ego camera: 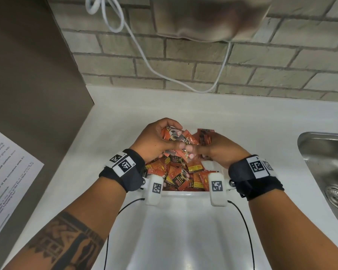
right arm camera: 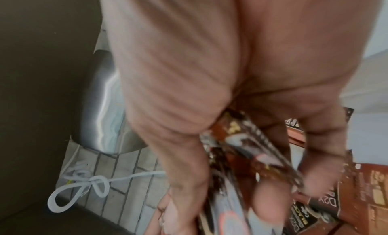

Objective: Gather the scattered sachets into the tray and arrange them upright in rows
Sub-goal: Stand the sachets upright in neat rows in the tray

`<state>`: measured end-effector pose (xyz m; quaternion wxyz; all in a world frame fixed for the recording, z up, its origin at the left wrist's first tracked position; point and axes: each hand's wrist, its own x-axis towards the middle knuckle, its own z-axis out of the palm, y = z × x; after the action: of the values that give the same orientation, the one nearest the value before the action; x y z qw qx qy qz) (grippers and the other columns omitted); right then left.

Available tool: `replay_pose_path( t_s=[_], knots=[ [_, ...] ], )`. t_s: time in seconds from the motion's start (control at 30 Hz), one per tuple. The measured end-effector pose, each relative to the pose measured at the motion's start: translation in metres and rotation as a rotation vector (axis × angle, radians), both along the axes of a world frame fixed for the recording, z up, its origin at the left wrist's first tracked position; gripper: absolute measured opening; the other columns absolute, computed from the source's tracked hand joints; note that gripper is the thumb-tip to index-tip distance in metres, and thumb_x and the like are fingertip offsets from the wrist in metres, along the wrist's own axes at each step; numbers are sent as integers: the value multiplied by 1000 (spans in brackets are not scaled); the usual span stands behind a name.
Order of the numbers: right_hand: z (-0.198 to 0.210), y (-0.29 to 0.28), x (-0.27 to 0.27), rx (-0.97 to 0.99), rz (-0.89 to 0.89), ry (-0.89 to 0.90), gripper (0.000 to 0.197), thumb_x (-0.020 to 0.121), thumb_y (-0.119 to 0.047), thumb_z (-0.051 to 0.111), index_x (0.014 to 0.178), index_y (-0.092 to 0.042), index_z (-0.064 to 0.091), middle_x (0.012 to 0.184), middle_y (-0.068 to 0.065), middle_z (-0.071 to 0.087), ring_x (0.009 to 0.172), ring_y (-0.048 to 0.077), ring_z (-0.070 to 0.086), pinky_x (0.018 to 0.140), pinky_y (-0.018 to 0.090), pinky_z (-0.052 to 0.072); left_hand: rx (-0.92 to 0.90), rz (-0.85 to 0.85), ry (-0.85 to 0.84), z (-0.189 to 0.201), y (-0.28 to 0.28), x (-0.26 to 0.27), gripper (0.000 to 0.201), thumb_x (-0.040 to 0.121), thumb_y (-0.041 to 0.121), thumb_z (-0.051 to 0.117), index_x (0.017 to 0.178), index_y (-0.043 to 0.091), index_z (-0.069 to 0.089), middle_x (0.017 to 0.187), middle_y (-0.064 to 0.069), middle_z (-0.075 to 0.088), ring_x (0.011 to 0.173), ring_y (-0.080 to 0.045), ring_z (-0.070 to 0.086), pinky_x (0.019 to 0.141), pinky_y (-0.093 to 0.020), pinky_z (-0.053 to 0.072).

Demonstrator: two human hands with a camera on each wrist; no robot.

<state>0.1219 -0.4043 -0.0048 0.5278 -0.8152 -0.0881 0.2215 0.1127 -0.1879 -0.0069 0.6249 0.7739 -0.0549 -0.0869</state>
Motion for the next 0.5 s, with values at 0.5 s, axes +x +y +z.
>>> replay_pose_path(
  t_s=[0.5],
  knots=[
    [-4, 2, -7, 377, -153, 110, 41, 92, 2, 64, 130, -12, 59, 99, 11, 73, 95, 25, 71, 95, 51, 51, -61, -43, 47, 0, 4, 9, 41, 90, 0, 71, 124, 17, 55, 112, -16, 69, 72, -29, 64, 45, -29, 49]
  ],
)
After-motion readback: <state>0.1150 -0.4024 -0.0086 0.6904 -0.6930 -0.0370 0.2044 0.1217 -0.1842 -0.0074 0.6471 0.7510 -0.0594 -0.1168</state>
